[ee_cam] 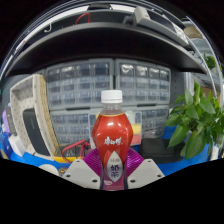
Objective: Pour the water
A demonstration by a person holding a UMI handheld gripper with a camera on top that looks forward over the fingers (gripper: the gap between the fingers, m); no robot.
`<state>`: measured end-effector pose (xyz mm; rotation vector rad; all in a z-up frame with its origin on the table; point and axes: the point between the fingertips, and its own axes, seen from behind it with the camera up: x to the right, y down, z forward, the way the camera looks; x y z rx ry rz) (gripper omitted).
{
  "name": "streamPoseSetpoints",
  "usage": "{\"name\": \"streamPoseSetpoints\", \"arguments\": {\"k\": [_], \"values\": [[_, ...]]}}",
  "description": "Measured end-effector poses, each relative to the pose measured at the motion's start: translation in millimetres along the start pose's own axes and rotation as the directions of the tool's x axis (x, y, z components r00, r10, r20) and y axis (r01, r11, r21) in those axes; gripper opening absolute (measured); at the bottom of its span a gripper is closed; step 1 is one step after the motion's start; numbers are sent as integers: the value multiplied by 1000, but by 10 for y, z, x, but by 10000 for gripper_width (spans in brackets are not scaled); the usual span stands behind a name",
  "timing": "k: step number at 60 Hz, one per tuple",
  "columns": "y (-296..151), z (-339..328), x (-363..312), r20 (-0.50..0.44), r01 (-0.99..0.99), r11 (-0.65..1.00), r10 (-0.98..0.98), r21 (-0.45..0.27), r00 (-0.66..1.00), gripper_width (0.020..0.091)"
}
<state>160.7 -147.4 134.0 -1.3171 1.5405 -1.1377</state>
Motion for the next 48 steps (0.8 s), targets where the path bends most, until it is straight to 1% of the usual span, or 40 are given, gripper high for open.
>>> {"name": "streamPoseSetpoints", "arguments": {"k": [7,10,12,14,15,16,21,29,31,34,35,36,37,38,40,41,44,48], "values": [[305,101,27,10,0,999,0,-33,1000,269],[505,120,36,15,-1,998,2,-58,1000,272],[431,83,41,15,-15,1000,15,-16,1000,272],[478,68,18,20,-40,999,41,-22,999,276],[452,66,32,15,-44,999,44,-7,999,274],[466,60,43,12,-45,999,45,-8,999,275],[467,48,39,18,-53,999,53,4,998,304],[469,6,23,23,-1,1000,1,1,1000,413],[474,-1,25,21,-5,1000,5,0,1000,424],[485,-11,32,18,-29,1000,29,-7,999,465],[496,-19,38,17,-34,999,35,-12,999,495],[506,-23,40,16,-36,999,37,-17,999,541],[518,-29,49,10,-35,999,36,-23,999,556],[537,-13,41,6,-31,999,31,-25,999,613],[546,-40,40,7,-20,999,20,-32,1000,676],[549,-60,36,7,-14,999,14,-36,1000,724],[539,-149,-12,19,4,999,-3,-37,1000,780],[532,-325,-48,9,13,999,-12,-35,1000,780]]}}
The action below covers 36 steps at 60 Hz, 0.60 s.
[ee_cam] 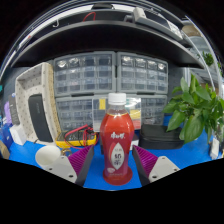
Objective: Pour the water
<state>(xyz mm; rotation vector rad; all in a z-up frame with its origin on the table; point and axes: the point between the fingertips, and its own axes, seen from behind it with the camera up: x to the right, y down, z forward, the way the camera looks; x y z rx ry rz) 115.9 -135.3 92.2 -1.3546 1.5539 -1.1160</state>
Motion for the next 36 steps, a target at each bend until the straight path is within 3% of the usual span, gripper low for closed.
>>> {"name": "streamPoseSetpoints", "arguments": {"k": [7,19,36], "values": [[62,-389,-103,-33,-19,999,18,-28,999,772],[-195,-1172,-599,-10,-19,998,19,-60,1000,772],[-869,-1985,-1291,70,-34,999,34,-4,997,779]]}}
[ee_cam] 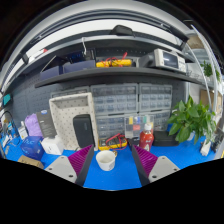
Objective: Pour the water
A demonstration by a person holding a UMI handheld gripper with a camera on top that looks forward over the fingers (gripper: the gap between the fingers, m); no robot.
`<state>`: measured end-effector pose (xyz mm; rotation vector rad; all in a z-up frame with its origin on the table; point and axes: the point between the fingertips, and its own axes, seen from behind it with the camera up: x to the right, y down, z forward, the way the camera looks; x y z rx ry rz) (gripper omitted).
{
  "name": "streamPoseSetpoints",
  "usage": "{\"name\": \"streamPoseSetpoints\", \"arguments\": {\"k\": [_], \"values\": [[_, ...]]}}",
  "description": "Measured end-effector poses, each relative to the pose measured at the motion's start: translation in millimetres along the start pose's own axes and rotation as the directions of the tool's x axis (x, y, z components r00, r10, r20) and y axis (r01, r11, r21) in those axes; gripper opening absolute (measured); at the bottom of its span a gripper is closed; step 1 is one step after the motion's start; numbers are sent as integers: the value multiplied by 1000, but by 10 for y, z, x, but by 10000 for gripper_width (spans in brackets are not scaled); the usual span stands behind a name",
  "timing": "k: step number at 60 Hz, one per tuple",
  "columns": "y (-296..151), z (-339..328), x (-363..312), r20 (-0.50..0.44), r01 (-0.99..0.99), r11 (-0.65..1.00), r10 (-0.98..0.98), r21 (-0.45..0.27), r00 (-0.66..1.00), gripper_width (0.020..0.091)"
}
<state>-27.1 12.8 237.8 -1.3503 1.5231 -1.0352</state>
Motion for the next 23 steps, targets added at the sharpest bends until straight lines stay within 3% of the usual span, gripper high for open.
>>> {"name": "streamPoseSetpoints", "arguments": {"k": [23], "values": [[-317,-442,-295,24,44,998,-45,45,999,774]]}}
